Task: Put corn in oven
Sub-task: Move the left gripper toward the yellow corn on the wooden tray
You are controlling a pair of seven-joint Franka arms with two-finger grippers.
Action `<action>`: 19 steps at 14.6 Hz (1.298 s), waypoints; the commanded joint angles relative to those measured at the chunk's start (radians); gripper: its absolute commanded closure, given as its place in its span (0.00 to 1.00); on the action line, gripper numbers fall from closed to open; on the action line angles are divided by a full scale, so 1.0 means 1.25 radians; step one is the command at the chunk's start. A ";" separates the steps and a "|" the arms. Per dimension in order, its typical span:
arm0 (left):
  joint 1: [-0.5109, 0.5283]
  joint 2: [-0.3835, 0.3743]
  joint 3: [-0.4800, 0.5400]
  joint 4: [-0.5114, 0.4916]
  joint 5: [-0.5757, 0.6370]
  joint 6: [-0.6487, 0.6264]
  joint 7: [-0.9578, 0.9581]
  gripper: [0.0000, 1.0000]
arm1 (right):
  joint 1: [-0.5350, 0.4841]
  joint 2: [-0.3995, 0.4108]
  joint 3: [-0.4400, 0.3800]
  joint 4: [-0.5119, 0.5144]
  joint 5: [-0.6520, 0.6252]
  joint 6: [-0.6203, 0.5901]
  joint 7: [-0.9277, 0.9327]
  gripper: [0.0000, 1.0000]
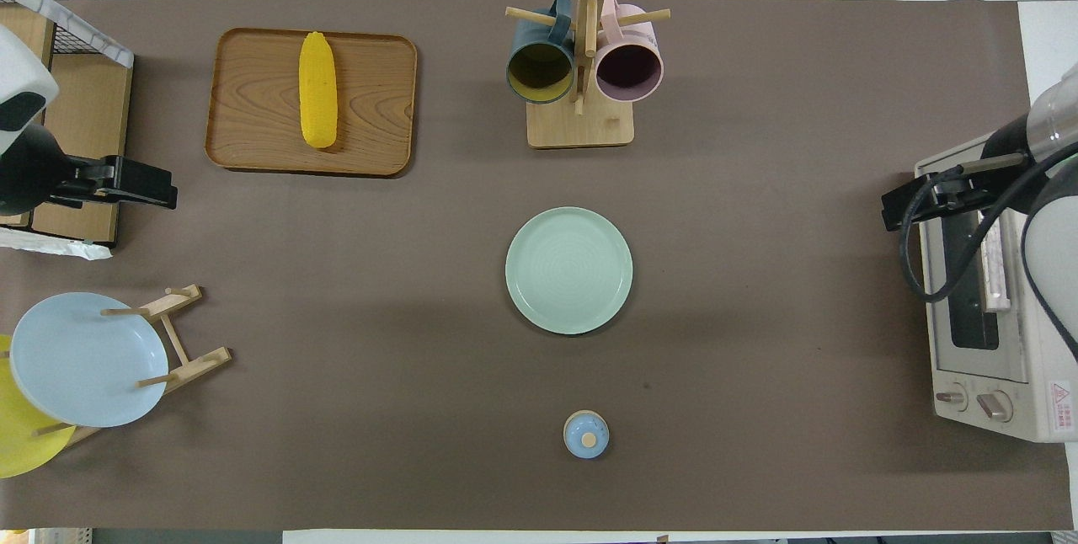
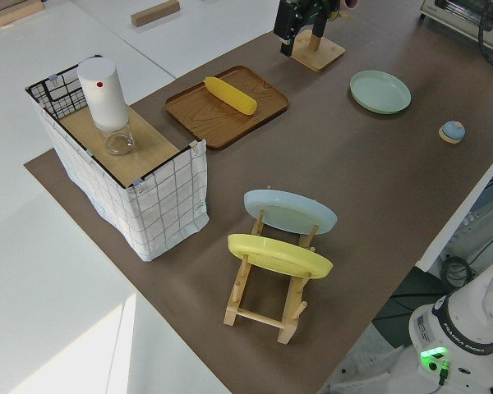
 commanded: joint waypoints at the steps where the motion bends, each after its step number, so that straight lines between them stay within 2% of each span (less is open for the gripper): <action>1: -0.009 -0.016 0.007 -0.020 -0.008 0.015 -0.005 0.00 | 0.002 -0.004 -0.006 0.004 0.014 -0.009 0.008 0.00; 7: -0.012 -0.016 0.005 -0.023 -0.009 0.026 -0.013 0.00 | 0.002 -0.004 -0.006 0.004 0.014 -0.009 0.008 0.00; 10: -0.046 -0.012 -0.002 -0.025 -0.008 0.066 -0.097 0.00 | 0.002 -0.004 -0.006 0.004 0.014 -0.009 0.008 0.00; 12: -0.050 0.000 -0.004 -0.019 -0.009 0.075 -0.097 0.00 | 0.002 -0.004 -0.006 0.004 0.014 -0.008 0.008 0.00; 15: -0.050 0.054 -0.004 -0.014 -0.027 0.119 -0.095 0.00 | 0.002 -0.004 -0.006 0.004 0.014 -0.009 0.008 0.00; 19: -0.046 0.196 -0.004 0.038 -0.043 0.201 -0.095 0.00 | 0.002 -0.004 -0.006 0.004 0.014 -0.009 0.008 0.00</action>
